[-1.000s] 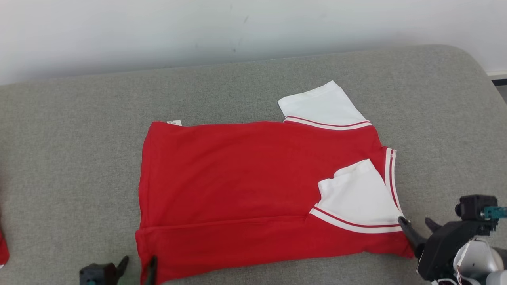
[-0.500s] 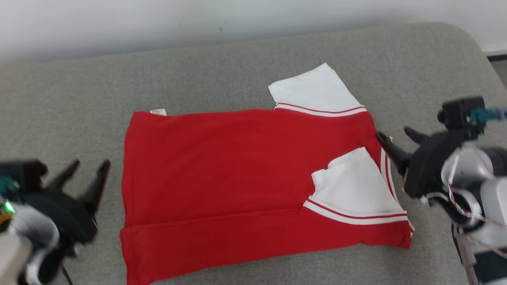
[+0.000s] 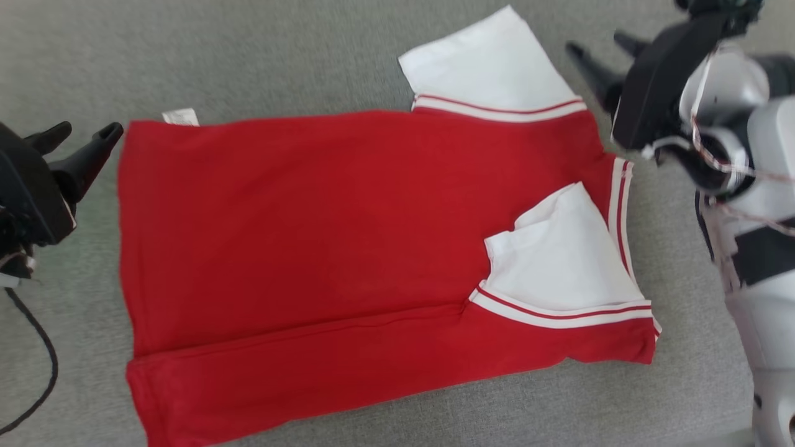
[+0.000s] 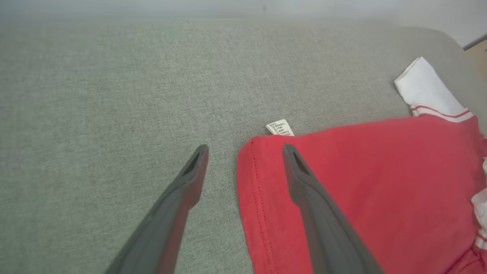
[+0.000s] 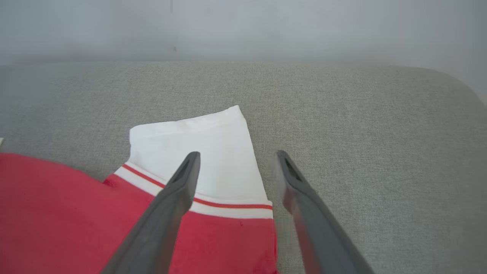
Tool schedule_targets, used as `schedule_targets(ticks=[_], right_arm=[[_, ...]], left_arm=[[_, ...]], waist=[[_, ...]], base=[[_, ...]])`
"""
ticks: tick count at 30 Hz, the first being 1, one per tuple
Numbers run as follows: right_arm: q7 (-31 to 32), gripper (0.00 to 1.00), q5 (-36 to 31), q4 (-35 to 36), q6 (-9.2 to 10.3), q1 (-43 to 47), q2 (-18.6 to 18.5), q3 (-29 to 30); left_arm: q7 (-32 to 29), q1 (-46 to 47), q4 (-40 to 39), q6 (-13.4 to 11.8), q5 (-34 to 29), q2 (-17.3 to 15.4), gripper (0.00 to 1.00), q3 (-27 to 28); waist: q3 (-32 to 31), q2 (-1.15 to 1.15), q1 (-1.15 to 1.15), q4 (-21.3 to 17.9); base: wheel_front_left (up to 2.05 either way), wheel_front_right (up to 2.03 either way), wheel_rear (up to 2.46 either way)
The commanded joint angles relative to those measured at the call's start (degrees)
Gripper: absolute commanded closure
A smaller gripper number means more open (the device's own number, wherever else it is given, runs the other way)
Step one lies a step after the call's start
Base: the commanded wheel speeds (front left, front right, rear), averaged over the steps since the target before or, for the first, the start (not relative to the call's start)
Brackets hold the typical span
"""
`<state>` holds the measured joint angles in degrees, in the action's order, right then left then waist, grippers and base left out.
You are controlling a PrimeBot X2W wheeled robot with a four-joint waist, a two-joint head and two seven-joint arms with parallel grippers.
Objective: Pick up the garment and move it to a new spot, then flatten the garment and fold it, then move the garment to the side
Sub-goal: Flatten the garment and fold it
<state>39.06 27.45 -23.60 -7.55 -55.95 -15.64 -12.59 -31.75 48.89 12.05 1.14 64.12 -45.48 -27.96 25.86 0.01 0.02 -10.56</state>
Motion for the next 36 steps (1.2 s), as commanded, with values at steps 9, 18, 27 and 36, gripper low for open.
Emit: schedule_targets(ticks=[9, 18, 27, 36], right_arm=[[-6.09, 0.00, -0.52, -6.91, 0.11, -5.71, 2.49, -1.41], [-9.44, 0.00, 0.70, -11.62, 0.11, -7.81, 2.05, -4.11], [-11.32, 0.00, 0.28, -16.60, 0.11, -11.45, 2.08, -4.43], [-9.47, 0.00, -1.31, -20.80, 0.11, -15.70, 1.75, -5.00]], left_arm=[[-4.19, 3.92, -2.00, 1.25, -1.17, -1.22, 0.00, -1.80], [-3.63, 5.31, -0.94, 0.06, -6.84, -2.76, 0.00, -3.99], [-6.49, 6.96, 0.48, -1.17, -8.80, -2.08, 0.47, -6.11], [-12.68, 6.44, -1.32, -1.74, -7.69, -2.64, 1.00, -8.53]], waist=[[5.53, -0.01, -0.02, -1.50], [6.30, -0.01, -0.02, -1.23], [7.42, -0.01, -0.02, -0.71], [8.53, -0.01, -0.02, 0.52]], base=[[0.00, 0.00, 0.00], [0.00, 0.00, 0.00], [0.00, 0.00, 0.00], [0.00, 0.00, 0.00]])
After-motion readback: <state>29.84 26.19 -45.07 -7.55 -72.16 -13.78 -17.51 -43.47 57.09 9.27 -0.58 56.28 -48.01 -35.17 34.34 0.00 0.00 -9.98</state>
